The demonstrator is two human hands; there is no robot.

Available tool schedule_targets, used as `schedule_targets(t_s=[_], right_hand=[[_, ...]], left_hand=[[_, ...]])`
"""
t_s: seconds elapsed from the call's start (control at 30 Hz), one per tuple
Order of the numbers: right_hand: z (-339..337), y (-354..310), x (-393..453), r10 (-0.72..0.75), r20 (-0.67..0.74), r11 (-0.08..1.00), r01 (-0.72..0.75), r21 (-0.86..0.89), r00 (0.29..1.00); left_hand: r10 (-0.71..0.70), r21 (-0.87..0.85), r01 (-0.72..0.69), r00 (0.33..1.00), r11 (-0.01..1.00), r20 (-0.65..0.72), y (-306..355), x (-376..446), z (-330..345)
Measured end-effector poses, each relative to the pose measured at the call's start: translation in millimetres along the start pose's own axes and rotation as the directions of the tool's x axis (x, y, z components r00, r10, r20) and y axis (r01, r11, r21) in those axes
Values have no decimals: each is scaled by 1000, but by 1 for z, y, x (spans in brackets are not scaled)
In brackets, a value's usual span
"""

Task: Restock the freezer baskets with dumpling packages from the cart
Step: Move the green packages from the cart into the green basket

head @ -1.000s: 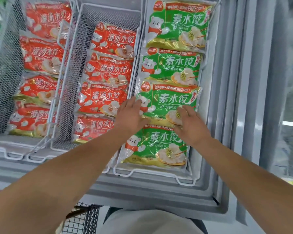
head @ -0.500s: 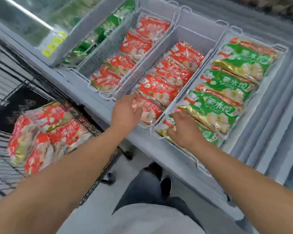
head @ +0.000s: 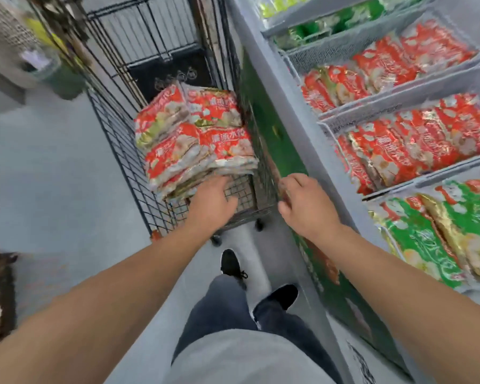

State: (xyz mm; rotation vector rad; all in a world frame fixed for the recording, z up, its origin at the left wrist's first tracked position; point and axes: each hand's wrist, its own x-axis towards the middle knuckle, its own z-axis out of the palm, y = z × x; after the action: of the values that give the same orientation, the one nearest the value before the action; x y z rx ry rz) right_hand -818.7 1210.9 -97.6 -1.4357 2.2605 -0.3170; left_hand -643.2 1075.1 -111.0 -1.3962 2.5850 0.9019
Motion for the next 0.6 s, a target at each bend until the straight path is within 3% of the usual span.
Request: schedule_targets(t_s=[0.07, 0.27, 0.43, 0.6], right_hand=[[20, -19, 16, -32, 63, 999, 34, -29, 997], [89, -48, 42, -56, 287, 991, 88, -99, 956], [123, -49, 51, -57, 393, 961, 157, -226, 918], [137, -49, 66, -24, 406, 946, 152, -287, 914]], left_hand=[[-41, -3, 41, 999, 999, 18, -32, -4, 2], [-160, 59, 150, 955, 987, 248, -105, -29, 42], [-146, 101, 123, 953, 987, 267, -132, -22, 61], [-82, 193, 25, 952, 981, 296, -143, -13, 65]])
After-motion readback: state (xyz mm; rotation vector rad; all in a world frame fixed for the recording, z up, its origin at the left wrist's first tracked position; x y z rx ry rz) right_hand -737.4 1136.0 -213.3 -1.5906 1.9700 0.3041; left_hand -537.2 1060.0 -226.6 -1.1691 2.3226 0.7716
